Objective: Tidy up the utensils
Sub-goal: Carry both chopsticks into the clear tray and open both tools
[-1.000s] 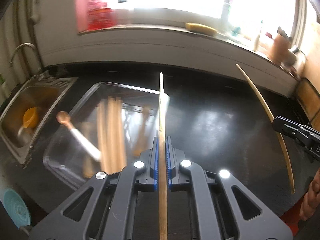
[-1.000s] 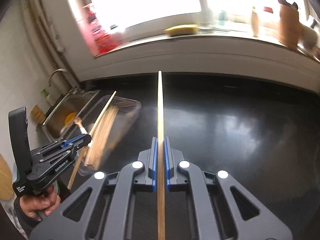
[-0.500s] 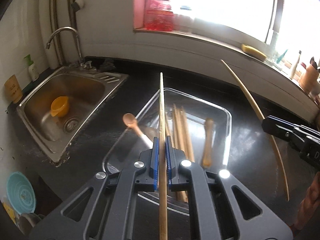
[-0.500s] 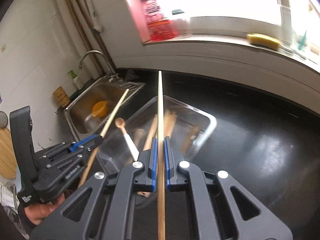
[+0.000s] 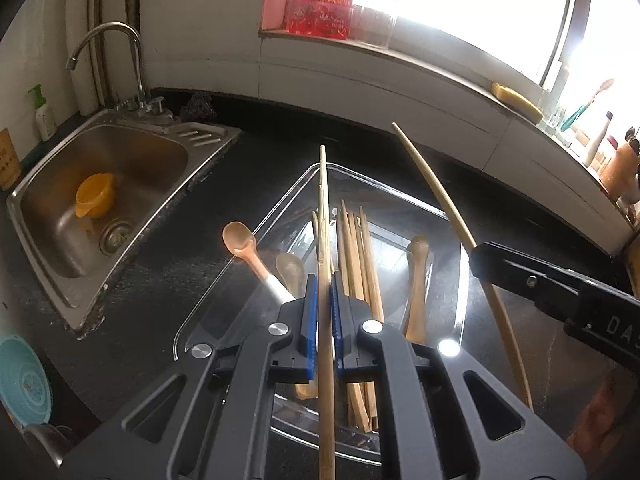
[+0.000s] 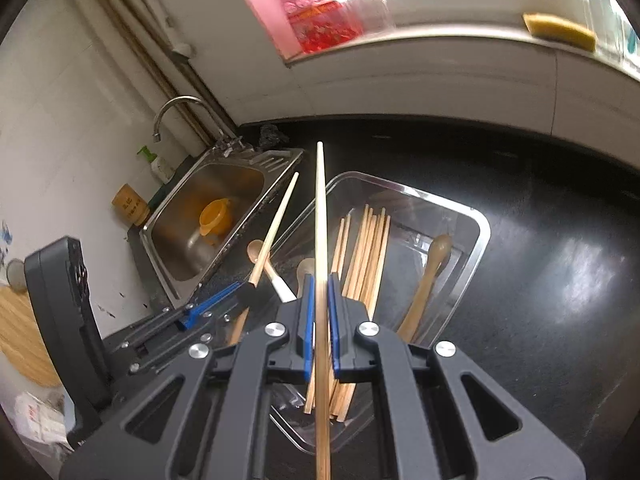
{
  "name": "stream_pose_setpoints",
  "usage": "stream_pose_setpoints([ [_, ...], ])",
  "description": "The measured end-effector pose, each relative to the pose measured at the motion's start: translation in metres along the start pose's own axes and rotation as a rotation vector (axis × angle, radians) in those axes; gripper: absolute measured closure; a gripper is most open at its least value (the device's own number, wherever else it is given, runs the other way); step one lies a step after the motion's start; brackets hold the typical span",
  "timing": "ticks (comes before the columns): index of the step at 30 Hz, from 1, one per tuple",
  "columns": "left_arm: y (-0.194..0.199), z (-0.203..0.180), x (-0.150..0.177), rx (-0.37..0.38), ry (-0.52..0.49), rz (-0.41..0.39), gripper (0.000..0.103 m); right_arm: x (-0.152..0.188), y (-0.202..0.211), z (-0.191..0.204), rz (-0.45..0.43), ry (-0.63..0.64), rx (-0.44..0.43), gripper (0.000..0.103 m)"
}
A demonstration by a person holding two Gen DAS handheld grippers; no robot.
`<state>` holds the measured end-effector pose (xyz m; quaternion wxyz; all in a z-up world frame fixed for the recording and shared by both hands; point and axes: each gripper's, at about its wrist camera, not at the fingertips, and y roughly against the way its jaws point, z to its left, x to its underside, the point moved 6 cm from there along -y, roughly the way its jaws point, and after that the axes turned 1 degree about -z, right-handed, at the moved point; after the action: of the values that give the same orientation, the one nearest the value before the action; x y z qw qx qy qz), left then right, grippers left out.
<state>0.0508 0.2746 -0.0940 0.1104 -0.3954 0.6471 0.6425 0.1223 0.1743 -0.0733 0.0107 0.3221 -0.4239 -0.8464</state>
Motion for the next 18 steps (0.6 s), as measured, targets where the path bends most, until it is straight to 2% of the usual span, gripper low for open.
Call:
stream_pose_setpoints([
  [4,-0.007,0.002,0.000,0.001,0.003,0.015,0.097,0.003,-0.012,-0.009,0.036,-0.032,-0.007,0.096],
  [7,-0.011,0.002,0.000,0.002,0.009,0.021,0.097,0.003,-0.018,-0.011,0.032,-0.023,0.018,0.096],
  [18,-0.026,0.001,0.004,-0.006,0.013,0.056,0.097,0.002,-0.038,-0.009,0.058,-0.024,0.029,0.096],
])
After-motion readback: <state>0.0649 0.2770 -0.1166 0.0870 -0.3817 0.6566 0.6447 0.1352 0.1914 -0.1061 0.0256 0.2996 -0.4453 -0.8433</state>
